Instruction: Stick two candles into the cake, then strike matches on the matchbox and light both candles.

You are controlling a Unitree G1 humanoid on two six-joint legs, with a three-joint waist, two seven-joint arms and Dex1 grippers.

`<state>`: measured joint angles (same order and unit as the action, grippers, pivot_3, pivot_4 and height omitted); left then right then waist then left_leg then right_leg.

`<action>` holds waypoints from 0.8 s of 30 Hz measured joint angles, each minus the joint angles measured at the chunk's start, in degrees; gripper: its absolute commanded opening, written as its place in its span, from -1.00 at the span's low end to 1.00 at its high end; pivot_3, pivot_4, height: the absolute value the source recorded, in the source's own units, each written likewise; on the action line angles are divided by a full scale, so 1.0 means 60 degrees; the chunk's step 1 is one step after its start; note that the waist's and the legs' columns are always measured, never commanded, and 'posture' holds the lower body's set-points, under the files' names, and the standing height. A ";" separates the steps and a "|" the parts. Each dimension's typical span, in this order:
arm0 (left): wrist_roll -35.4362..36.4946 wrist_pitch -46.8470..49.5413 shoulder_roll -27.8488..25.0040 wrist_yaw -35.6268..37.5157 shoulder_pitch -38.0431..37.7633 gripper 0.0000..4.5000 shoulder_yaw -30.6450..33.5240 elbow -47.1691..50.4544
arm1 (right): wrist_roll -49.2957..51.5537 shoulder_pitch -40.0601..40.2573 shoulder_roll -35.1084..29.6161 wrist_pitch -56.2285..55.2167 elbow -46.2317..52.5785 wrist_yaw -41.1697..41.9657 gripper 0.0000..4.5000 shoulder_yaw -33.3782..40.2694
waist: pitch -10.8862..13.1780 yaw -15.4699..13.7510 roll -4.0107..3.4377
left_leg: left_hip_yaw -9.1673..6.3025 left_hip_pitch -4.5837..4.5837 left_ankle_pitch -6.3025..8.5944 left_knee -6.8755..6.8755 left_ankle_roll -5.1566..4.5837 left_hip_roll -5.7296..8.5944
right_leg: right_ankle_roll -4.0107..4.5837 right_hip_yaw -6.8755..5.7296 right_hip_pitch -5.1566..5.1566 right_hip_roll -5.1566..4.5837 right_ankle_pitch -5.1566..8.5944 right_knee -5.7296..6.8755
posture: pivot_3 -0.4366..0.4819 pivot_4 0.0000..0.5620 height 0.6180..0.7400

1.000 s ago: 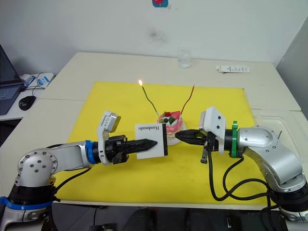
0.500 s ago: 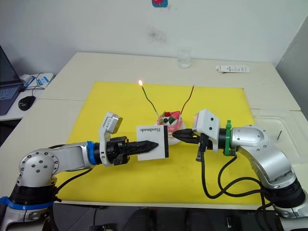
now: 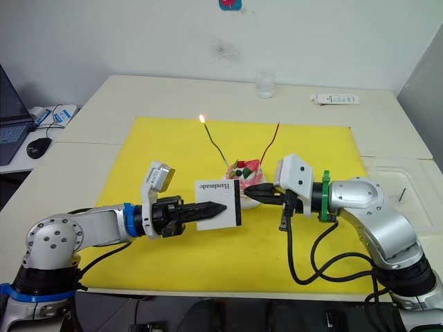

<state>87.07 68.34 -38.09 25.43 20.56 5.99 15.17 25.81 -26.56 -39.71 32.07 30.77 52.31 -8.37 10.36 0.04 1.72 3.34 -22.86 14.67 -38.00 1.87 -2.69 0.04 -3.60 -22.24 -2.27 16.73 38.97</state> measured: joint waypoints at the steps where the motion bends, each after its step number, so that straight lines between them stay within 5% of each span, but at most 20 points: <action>1: 0.0000 0.0000 0.0010 -0.0004 0.0001 -1.00 0.0000 0.0000 | 0.0004 -0.0029 0.0002 0.0004 0.0045 -0.0002 -0.99 -0.0001 | 0.0000 -0.0001 0.0000 | 0.0000 0.0000 0.0000 0.0000 -0.0001 0.0000 | 0.0000 0.0000 0.0000 0.0000 0.0000 0.0000 | -0.05 -0.47 1.00; 24: 0.0018 0.0006 0.0007 -0.0007 0.0002 -1.00 -0.0001 -0.0002 | -0.0657 -0.0176 0.0039 -0.0268 -0.0172 -0.0058 -0.99 -0.0344 | 0.0000 0.0001 0.0000 | 0.0000 0.0000 0.0000 0.0000 -0.0001 0.0000 | 0.0000 -0.0001 -0.0001 0.0000 0.0000 -0.0001 | -0.05 -0.47 1.00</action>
<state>87.18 68.38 -38.05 25.39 20.57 5.98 15.16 21.86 -27.62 -39.47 30.47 29.74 51.96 -10.44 10.36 0.05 1.72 3.35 -22.86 14.67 -38.00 1.87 -2.69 0.04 -3.61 -22.25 -2.27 16.73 38.97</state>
